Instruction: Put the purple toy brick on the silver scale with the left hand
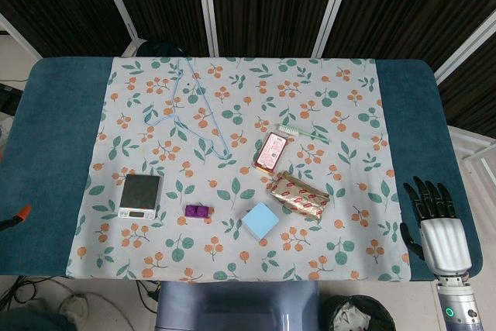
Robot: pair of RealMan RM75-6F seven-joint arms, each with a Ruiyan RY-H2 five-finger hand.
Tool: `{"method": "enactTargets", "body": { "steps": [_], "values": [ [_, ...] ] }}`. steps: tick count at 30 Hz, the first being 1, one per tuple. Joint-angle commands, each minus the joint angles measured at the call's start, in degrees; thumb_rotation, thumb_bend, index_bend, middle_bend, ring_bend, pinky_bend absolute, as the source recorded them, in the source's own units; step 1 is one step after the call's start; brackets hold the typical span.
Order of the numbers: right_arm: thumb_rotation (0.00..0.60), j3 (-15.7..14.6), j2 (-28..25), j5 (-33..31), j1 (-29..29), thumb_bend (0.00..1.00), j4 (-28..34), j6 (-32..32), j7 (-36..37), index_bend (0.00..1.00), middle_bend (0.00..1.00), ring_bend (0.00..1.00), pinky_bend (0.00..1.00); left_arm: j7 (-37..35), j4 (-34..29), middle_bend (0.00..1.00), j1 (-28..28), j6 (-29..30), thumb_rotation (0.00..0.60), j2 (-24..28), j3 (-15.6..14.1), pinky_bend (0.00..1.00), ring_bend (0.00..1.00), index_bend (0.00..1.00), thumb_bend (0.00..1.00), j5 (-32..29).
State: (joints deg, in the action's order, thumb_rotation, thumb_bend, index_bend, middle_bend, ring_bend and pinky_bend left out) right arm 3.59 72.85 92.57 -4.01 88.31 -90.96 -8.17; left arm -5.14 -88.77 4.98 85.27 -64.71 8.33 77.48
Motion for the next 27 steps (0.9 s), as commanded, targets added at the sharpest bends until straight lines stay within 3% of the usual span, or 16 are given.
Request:
{"method": "enactTargets", "body": {
  "steps": [1, 15, 27],
  "values": [
    [0.600, -0.14, 0.11, 0.12, -0.09, 0.48, 0.08, 0.20, -0.07, 0.07, 0.03, 0.01, 0.01, 0.03, -0.02, 0.00, 0.02, -0.05, 0.600, 0.01, -0.02, 0.00, 0.00, 0.09, 0.14, 0.02],
    [0.600, -0.23, -0.15, 0.48, 0.13, 0.48, 0.47, -0.44, 0.38, 0.07, 0.03, 0.01, 0.01, -0.37, -0.73, 0.00, -0.32, 0.61, 0.600, 0.43, -0.50, 0.00, 0.00, 0.09, 0.11, 1.16],
    [0.600, 0.22, -1.16, 0.74, 1.02, 0.48, 1.35, -2.68, 1.28, 0.07, 0.03, 0.01, 0.01, 0.53, -2.87, 0.00, 1.18, -3.40, 0.600, 1.01, -1.47, 0.00, 0.00, 0.07, 0.11, 1.12]
  ]
}}
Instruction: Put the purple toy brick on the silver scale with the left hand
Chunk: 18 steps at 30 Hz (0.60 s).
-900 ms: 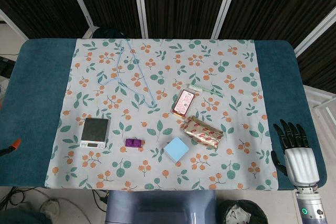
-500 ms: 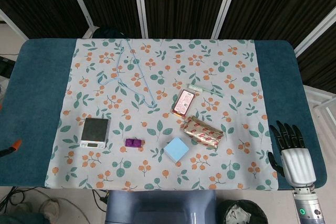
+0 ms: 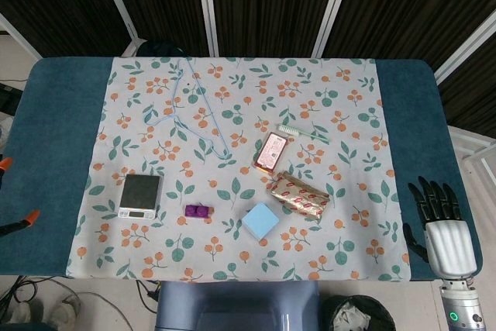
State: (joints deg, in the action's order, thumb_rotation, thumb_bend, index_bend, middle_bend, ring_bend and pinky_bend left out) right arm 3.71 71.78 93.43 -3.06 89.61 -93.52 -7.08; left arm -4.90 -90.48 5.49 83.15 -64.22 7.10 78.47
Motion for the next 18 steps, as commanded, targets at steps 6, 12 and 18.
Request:
{"method": "enactTargets", "body": {
  "steps": [6, 12, 18],
  "values": [
    [0.600, 0.38, -0.55, -0.51, 0.26, 0.48, 0.21, -0.45, 1.20, 0.07, 0.03, 0.01, 0.01, 7.60, -8.25, 0.00, 5.91, -8.40, 0.600, 3.72, 0.35, 0.00, 0.00, 0.06, 0.11, 0.68],
    [0.600, 0.48, -0.83, -0.61, 0.39, 0.48, 0.20, -0.62, 1.60, 0.07, 0.03, 0.01, 0.01, 23.30, -19.37, 0.03, 15.87, -20.66, 0.600, 6.56, 3.93, 0.00, 0.00, 0.06, 0.11, -7.70],
    [0.600, 0.51, -0.68, -0.81, 0.21, 0.48, 0.04, -0.13, 1.38, 0.07, 0.03, 0.01, 0.01, 36.61, -22.90, 0.08, 23.80, -26.61, 0.600, 2.47, 4.70, 0.00, 0.00, 0.08, 0.11, -16.33]
  ]
}}
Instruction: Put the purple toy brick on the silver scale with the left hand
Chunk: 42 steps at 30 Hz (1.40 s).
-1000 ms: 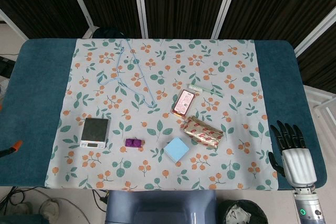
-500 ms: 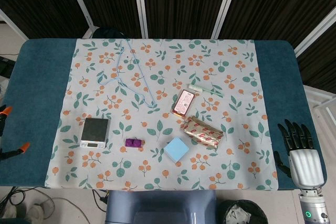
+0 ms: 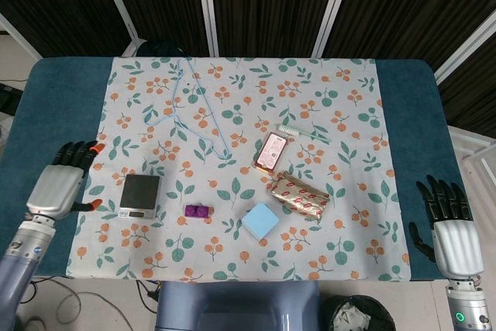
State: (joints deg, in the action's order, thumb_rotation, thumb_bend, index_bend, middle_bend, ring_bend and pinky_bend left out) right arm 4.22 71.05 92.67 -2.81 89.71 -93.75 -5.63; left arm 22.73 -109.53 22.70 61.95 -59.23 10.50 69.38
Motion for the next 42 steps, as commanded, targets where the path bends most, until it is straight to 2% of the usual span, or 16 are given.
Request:
{"method": "enactTargets", "body": {
  "steps": [1, 6, 11, 23, 30, 42],
  "values": [
    [0.600, 0.02, 0.07, -0.11, -0.06, 0.48, -0.09, 0.17, -0.09, 0.07, 0.03, 0.01, 0.01, 11.02, -3.85, 0.08, 7.65, -5.72, 0.600, -3.59, 1.15, 0.00, 0.00, 0.08, 0.11, -9.01],
    [0.600, 0.21, 0.17, -0.51, -0.07, 0.48, -0.28, 0.29, -0.13, 0.07, 0.03, 0.01, 0.01, 19.99, -3.09, 0.12, 11.89, -5.67, 0.600, -9.84, -0.73, 0.01, 0.00, 0.10, 0.11, -16.45],
    [0.600, 0.21, 0.34, -0.48, -0.13, 0.48, -0.33, 0.40, -0.49, 0.07, 0.03, 0.01, 0.01, 28.55, -1.80, 0.15, 15.07, -1.82, 0.600, -18.41, -3.17, 0.02, 0.00, 0.12, 0.11, -22.29],
    [0.600, 0.79, 0.08, -1.25, 0.15, 0.48, -0.47, -0.13, 0.34, 0.07, 0.03, 0.01, 0.01, 35.45, 4.01, 0.24, 18.90, 5.08, 0.600, -33.91, -3.96, 0.07, 0.05, 0.22, 0.12, -27.00],
    [0.600, 1.09, -0.25, -1.49, 0.37, 0.48, -0.42, -0.63, 1.24, 0.07, 0.03, 0.01, 0.01, 34.64, 7.47, 0.30, 20.13, 5.52, 0.600, -38.47, -3.68, 0.09, 0.08, 0.30, 0.17, -27.16],
    [0.600, 1.31, -0.36, -1.85, 0.41, 0.48, -0.47, -0.59, 1.77, 0.07, 0.03, 0.01, 0.01, 33.76, 11.10, 0.38, 20.90, 5.88, 0.600, -40.57, -4.92, 0.09, 0.12, 0.39, 0.20, -25.63]
  ]
}}
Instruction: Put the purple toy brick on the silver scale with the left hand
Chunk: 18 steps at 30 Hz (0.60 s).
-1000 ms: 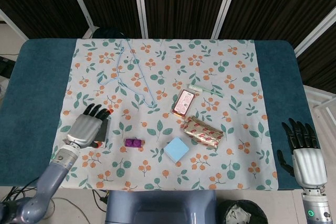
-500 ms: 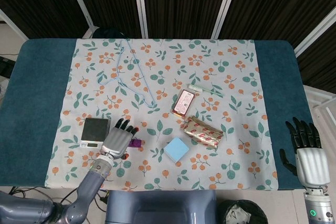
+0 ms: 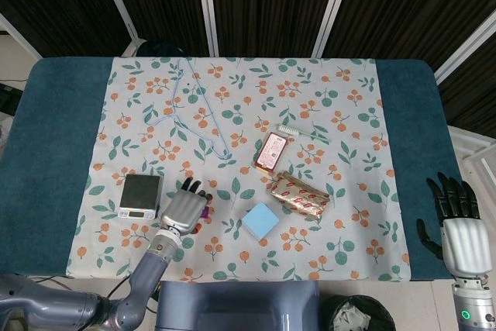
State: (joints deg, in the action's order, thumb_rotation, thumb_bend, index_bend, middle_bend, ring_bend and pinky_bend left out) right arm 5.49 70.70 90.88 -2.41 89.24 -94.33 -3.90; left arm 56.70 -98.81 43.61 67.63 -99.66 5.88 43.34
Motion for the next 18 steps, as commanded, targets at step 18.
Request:
{"method": "enactTargets", "body": {
  "steps": [18],
  "values": [
    [0.600, 0.16, 0.11, -0.39, -0.03, 0.48, -0.05, 0.27, -0.07, 0.07, 0.03, 0.01, 0.01, -1.18, 3.08, 0.43, -0.05, 0.98, 0.600, -0.63, -1.75, 0.10, 0.14, 0.44, 0.22, 2.71]
  ]
}}
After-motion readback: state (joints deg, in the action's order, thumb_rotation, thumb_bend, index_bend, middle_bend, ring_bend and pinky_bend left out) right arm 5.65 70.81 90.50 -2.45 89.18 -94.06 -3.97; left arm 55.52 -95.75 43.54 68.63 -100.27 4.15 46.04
